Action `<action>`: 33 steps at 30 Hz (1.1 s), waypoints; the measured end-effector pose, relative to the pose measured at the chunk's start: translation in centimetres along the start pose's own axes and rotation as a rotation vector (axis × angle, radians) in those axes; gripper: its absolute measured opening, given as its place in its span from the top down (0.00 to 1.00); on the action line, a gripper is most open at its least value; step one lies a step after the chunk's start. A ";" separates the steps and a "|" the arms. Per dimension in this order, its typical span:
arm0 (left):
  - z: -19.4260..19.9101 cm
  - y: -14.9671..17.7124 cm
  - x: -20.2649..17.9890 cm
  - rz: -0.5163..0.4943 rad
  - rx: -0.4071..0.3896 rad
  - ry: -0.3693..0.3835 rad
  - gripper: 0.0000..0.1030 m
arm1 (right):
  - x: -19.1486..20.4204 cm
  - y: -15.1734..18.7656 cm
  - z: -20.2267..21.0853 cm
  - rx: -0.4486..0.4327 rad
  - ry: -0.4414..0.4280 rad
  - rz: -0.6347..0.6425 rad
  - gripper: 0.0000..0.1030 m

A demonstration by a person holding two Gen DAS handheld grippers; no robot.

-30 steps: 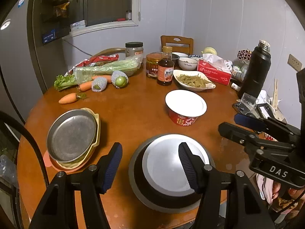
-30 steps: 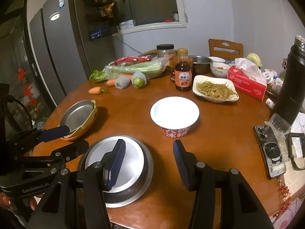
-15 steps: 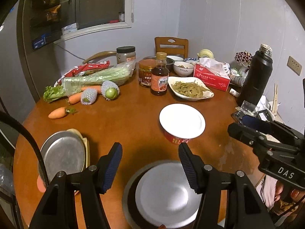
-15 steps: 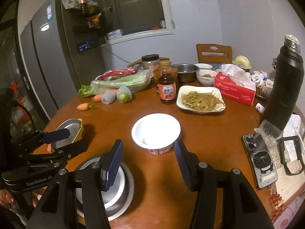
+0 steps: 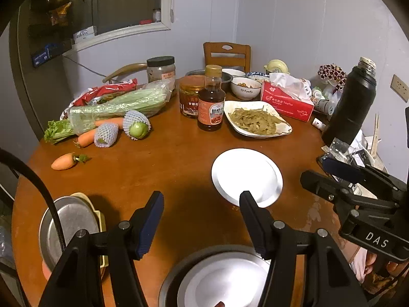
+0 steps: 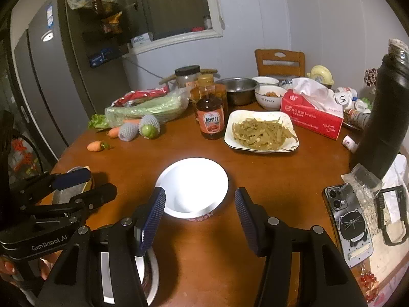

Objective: Organize plates and bowls
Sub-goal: 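Move both tools toward the red bowl topped with a white plate, then close both tools on opposite sides of the red bowl and its white plate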

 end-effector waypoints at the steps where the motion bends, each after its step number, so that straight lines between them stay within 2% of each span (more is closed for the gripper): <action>1: -0.3 -0.2 0.0 0.000 0.005 -0.001 0.41 | -0.1 -0.1 -0.3 0.005 0.000 -0.001 0.43; 21: -5.9 -2.2 -1.1 -0.042 0.109 0.011 0.41 | -2.1 -0.8 -5.7 0.112 0.029 -0.029 0.43; 33: -7.6 -2.6 -0.8 -0.035 0.143 0.034 0.41 | -2.2 -0.9 -7.7 0.150 0.017 -0.036 0.43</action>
Point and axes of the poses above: each gripper's, at about its wrist camera, not at the fingertips, and z roughly against the way its jaws point, x to its left, y to its underside, the point moved 6 cm from there along -z, roughly the way its jaws point, and after that the axes turned 10 degrees about x, right-handed, at the moved point
